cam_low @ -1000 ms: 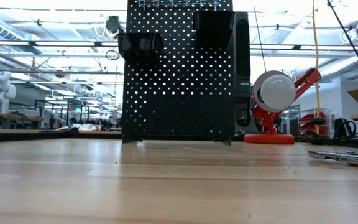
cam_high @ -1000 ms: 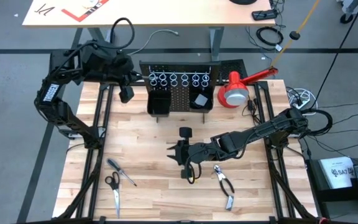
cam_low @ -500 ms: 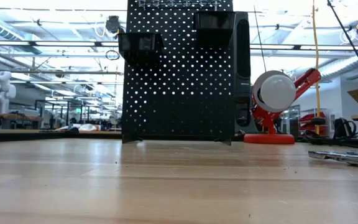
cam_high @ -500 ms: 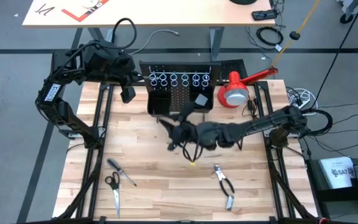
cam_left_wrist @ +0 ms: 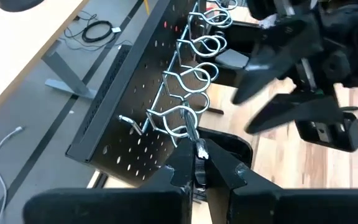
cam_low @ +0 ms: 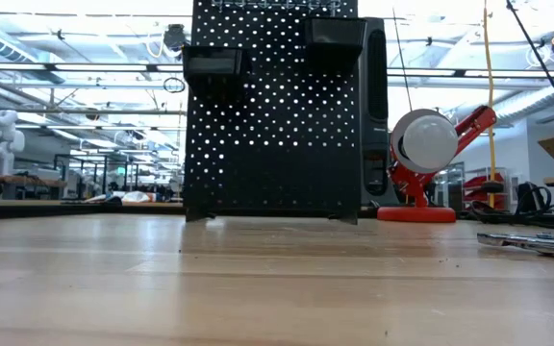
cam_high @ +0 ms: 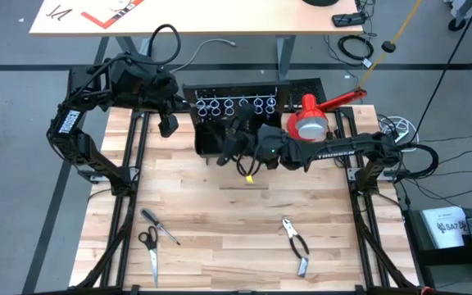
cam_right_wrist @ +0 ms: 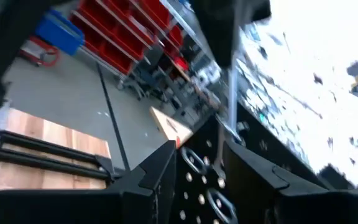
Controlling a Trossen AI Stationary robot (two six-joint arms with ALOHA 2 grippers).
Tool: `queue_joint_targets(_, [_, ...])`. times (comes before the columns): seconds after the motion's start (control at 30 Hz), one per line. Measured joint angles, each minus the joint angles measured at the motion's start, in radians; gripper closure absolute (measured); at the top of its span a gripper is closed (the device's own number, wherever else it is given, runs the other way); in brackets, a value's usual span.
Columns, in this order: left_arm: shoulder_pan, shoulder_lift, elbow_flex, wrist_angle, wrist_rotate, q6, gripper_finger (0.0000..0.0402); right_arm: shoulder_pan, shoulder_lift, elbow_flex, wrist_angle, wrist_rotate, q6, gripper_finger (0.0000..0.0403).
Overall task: Hang tools onto peg board
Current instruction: Hang the wrench on the pegboard
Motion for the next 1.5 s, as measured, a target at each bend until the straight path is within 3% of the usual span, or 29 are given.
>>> queue_joint_targets(0.37, [0.0,0.0,0.0,-0.002,0.013,-0.026,0.038,-0.032,0.013,0.0,0.013,-0.021,0.021,0.0271])
queue_joint_targets(1.13, [-0.001,-0.048,0.0,-0.043,0.027,-0.01,0.038,0.013,0.013,0.0,-0.08,-0.022,0.11,0.027])
queue_joint_targets(1.5, [-0.001,-0.051,0.0,0.008,0.021,0.082,0.038,0.062,0.014,0.038,0.097,-0.026,-0.113,0.027])
